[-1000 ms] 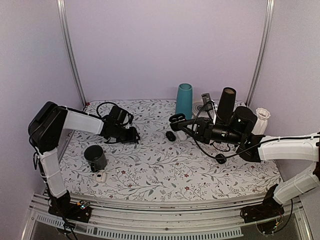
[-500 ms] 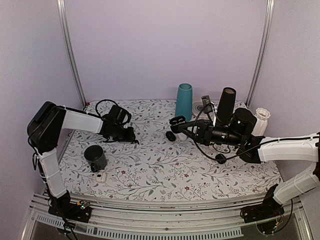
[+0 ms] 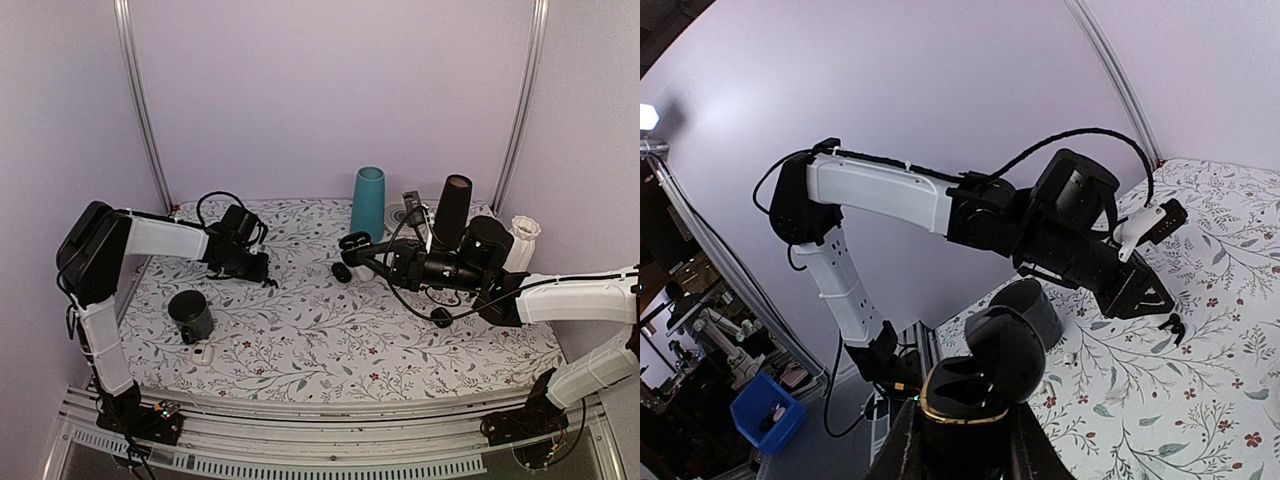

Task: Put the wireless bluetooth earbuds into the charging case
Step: Pick up the left earbud from the center of the board.

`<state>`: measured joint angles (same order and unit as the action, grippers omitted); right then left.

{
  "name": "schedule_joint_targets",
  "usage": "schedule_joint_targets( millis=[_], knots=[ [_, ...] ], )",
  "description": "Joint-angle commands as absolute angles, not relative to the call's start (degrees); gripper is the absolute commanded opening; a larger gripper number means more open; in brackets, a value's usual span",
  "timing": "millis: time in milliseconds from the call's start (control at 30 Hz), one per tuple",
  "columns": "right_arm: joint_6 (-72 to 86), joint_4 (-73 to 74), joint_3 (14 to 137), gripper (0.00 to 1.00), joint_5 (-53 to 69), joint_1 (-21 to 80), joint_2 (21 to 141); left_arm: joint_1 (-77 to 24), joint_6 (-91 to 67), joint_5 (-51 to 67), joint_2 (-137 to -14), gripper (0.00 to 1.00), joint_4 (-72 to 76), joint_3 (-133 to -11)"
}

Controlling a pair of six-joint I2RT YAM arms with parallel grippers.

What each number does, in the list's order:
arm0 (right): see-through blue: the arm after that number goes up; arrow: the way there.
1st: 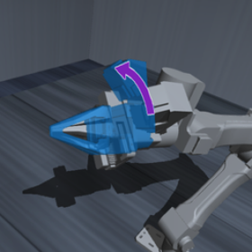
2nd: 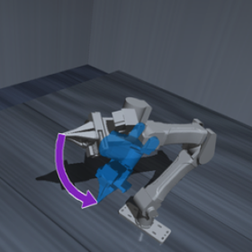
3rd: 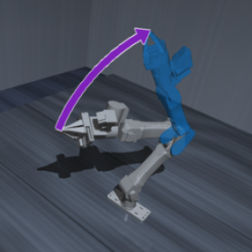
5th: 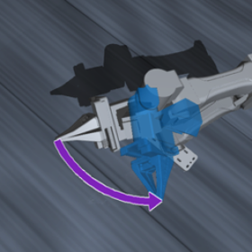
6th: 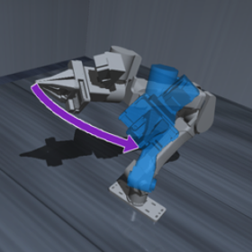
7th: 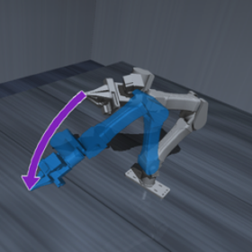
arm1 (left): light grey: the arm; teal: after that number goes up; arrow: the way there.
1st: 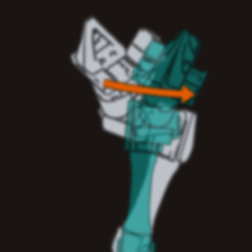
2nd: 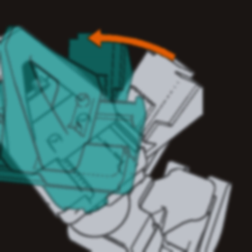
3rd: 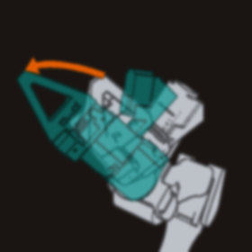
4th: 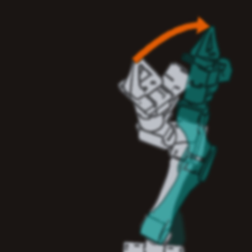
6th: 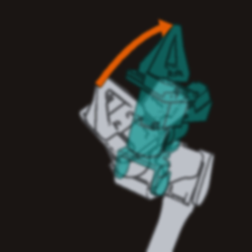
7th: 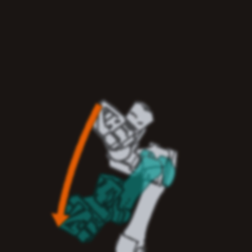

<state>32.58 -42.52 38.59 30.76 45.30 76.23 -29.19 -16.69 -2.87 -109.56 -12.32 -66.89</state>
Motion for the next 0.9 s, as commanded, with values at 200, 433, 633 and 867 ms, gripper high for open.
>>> schedule_joint_targets(
  millis=[200,433,633,867],
  knots=[
    [33.4,-44.25,38.34,0.03,31.2,44.91,75.74,-31.33,-12.94,-4.12,-115.24,0.27,-16.5,-72.39],
    [33.36,-44.2,38.23,0.03,31.19,44.91,75.42,-31.55,-12.23,-6.78,-116.98,0.27,-18.15,-74.33],
    [33.43,-44.21,38.09,0.03,31.22,44.87,75.5,-31.55,-11.63,-6.57,-117.44,0.27,-18.11,-74.49],
    [33.4,-44.25,38.12,0.03,31.2,44.98,75.55,-31.55,-11.3,-6.62,-118.33,0.27,-19.07,-75.32]
  ],
)
